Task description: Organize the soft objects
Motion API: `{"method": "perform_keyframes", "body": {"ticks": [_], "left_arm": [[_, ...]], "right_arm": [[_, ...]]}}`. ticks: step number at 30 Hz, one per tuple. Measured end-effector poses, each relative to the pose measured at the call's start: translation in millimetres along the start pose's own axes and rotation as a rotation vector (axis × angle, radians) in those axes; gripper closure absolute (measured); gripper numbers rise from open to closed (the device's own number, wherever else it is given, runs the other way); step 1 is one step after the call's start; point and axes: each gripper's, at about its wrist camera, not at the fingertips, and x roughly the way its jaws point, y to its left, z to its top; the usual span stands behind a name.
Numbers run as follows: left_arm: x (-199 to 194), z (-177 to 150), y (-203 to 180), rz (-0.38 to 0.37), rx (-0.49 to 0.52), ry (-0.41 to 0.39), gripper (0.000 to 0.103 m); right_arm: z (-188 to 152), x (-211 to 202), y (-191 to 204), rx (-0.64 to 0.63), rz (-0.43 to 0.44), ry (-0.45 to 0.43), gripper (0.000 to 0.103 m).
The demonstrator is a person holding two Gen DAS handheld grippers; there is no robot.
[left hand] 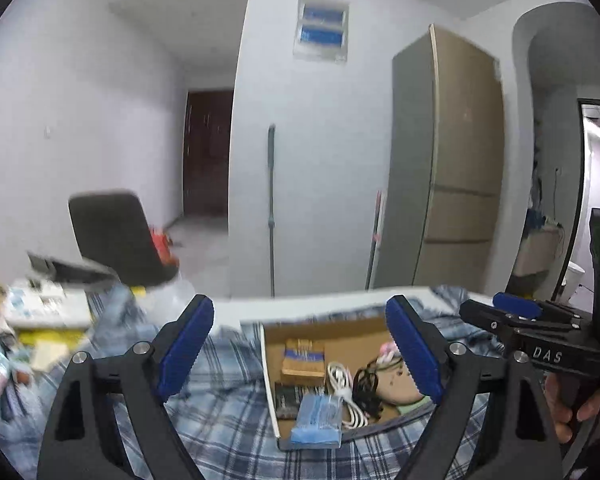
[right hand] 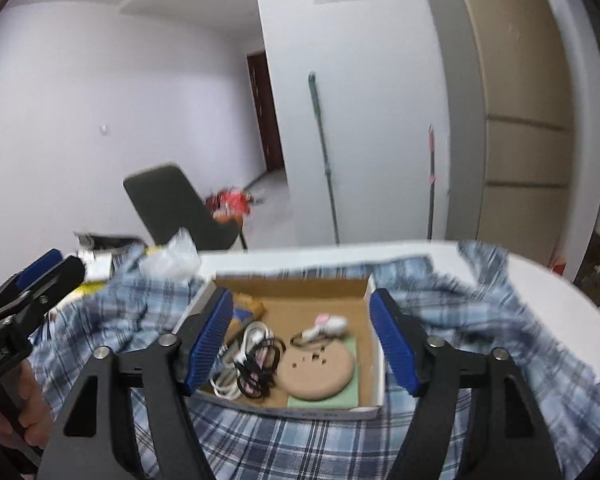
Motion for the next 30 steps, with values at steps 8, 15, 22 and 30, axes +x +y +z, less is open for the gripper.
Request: {"method": "perform_keyframes", "body": {"ticks": [8, 15, 22, 30], "left_arm": [[-71.3, 23.1, -2.5, -0.002, 0.034, -0.159, 0.0], [-102.6, 18.0, -6.7, -0.02, 0.051, -0.195, 0.0], [-107.8, -1.2, -12.8, -0.02, 0.054, -0.192, 0.0], [-93.7, -46.6, -11.6, -0.015, 0.061, -0.165, 0.0]], "right_arm": [[19.1, -77.2, 11.1, -0.017, -0.056, -0.2, 0.0], [15.4, -121.4, 17.3, -0.013, -0.086, -0.307, 0.0], [1.4, -127.1, 18.3, -0.026, -0.076, -0.31, 0.0], [-36.8, -120.5, 17.1, -0.075, -0.046, -0.34, 0.0]]}}
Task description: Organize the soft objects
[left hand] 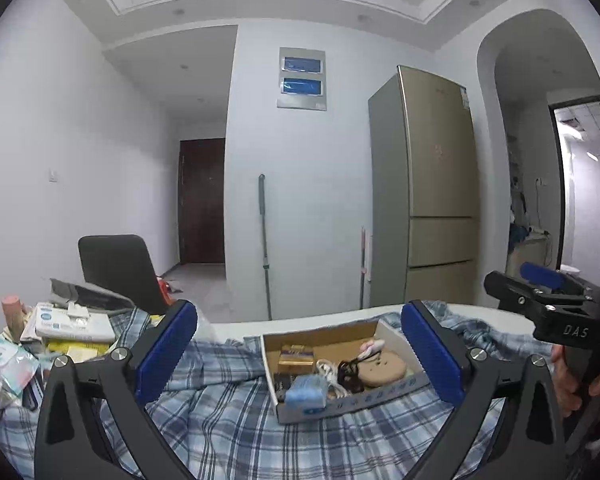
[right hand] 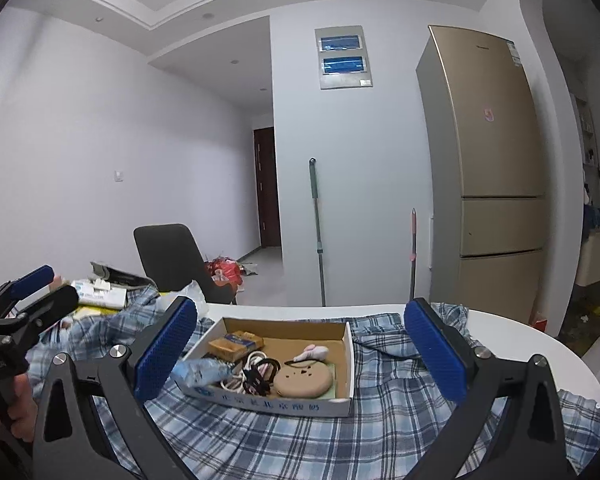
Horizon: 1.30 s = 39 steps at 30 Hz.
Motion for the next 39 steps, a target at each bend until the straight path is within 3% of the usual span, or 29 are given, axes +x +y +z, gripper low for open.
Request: {"method": "perform_keyframes", "body": {"ticks": [14, 39], "left_arm": [[4.0, -33.0, 2.5, 0.039, 0.01, -0.025, 0.0], [5.6, -36.1, 0.5, 0.043, 0.023, -0.016, 0.0]], "right_arm": [[-45.2, 14.8, 0.1, -0.025, -0.017, 0.044, 0.0], [-44.4, 6.9, 2.1, -0.035, -0.026, 0.016, 0.0]]}}
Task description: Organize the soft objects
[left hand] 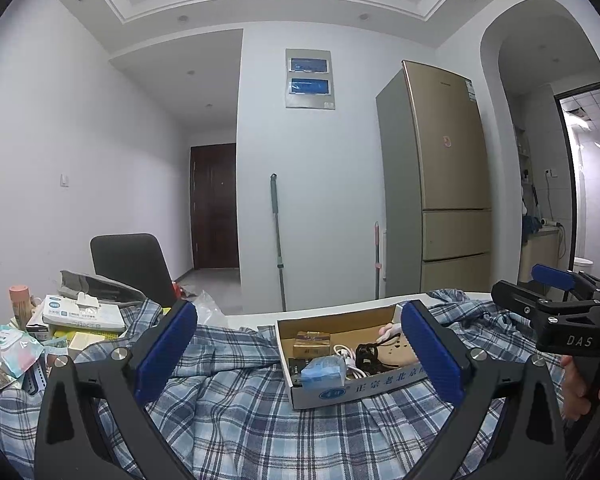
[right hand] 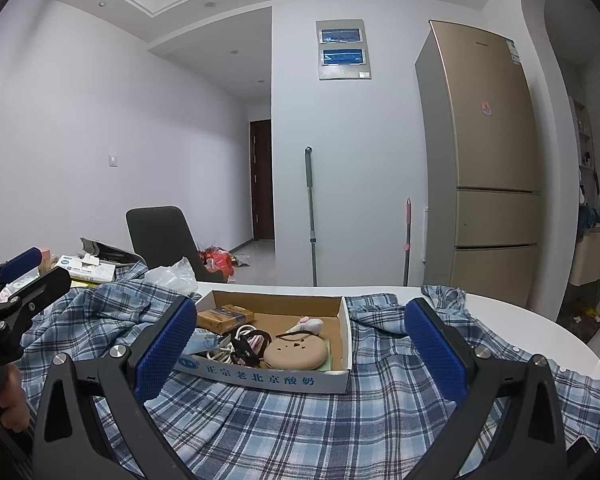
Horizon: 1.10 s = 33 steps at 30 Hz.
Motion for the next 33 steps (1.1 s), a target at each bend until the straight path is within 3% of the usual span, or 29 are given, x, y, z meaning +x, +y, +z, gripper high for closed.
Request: {"method": "perform_keyframes", "body": {"ticks": [33], "left_arm": [[3.9, -1.5, -1.2, -0.017, -0.007, 0.021, 0.0]], "right_arm": [[0.2, 0.4, -3.4, -0.001, -0.001, -0.01, 0.0]]}}
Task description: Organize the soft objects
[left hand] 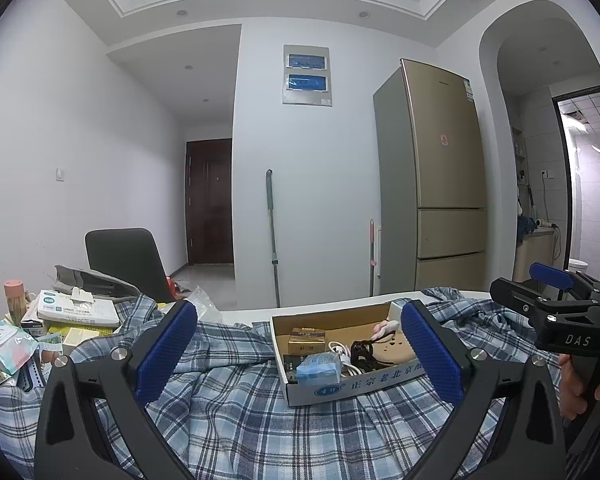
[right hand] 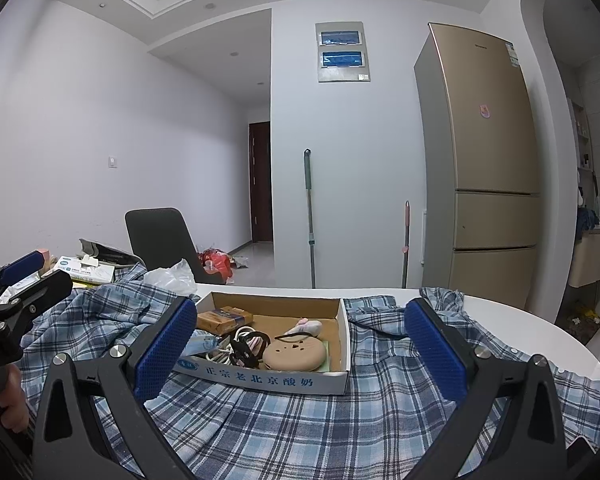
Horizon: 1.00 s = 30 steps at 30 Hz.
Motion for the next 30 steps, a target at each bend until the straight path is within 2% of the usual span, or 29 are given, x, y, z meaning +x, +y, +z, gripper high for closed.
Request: {"method": "perform_keyframes", "body": {"ticks": [30], "left_arm": [[-3.1, 3.2, 1.7, -0.001, -0.001, 0.007, 0.0]], "right_arm": [[0.9, -9.6, 5.1, -0.031, -0.007, -0.039, 0.0]]}}
